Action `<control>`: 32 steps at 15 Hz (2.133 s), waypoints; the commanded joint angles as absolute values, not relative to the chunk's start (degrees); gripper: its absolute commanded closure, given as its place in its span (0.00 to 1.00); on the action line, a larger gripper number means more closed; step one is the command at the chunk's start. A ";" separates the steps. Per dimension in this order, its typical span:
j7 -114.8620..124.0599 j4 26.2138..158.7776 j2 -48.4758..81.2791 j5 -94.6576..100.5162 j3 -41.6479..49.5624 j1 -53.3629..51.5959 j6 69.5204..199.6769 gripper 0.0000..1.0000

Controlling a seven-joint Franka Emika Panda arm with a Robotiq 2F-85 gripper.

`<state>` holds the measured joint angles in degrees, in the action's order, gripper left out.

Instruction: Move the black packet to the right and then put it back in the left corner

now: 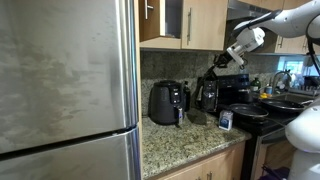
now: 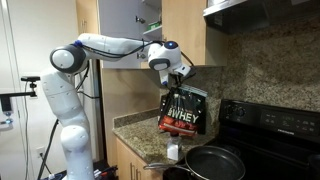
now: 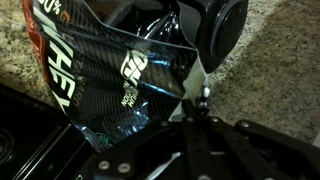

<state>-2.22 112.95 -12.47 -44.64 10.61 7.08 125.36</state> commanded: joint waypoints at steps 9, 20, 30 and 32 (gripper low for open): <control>-20.86 128.27 -12.45 -49.07 4.53 0.28 149.49 0.99; 20.00 134.44 -21.15 -5.84 -7.80 11.45 148.87 0.22; 22.06 132.01 -30.10 -8.82 -5.37 3.46 138.69 0.00; 22.07 132.01 -28.88 -8.78 -5.26 3.46 138.98 0.00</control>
<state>21.92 132.13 -28.90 -9.01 -5.53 3.75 139.11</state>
